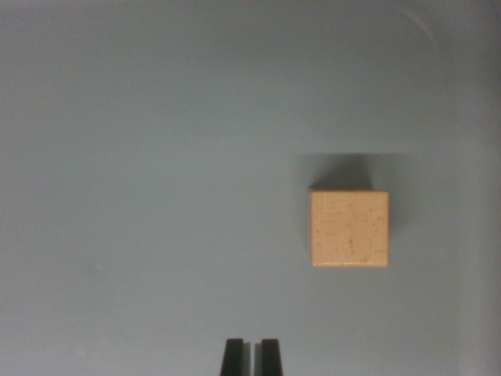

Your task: Push wooden cube

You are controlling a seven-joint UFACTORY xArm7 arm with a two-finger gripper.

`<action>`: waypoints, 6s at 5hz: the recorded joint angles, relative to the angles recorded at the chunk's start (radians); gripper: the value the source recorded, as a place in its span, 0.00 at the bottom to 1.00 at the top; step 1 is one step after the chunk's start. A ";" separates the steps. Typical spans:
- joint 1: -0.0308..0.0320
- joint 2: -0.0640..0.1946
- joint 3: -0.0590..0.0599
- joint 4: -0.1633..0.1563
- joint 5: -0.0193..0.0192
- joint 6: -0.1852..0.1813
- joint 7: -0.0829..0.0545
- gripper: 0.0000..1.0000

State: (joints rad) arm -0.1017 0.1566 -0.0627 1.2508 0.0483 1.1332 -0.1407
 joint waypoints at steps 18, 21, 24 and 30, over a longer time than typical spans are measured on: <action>-0.0452 0.128 -0.038 -0.238 0.0239 -0.372 -0.106 0.00; -0.0486 0.137 -0.041 -0.256 0.0257 -0.399 -0.113 0.00; -0.0537 0.152 -0.045 -0.282 0.0284 -0.441 -0.125 0.00; -0.0564 0.159 -0.048 -0.297 0.0298 -0.464 -0.132 0.00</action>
State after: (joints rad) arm -0.1582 0.3158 -0.1105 0.9542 0.0782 0.6696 -0.2724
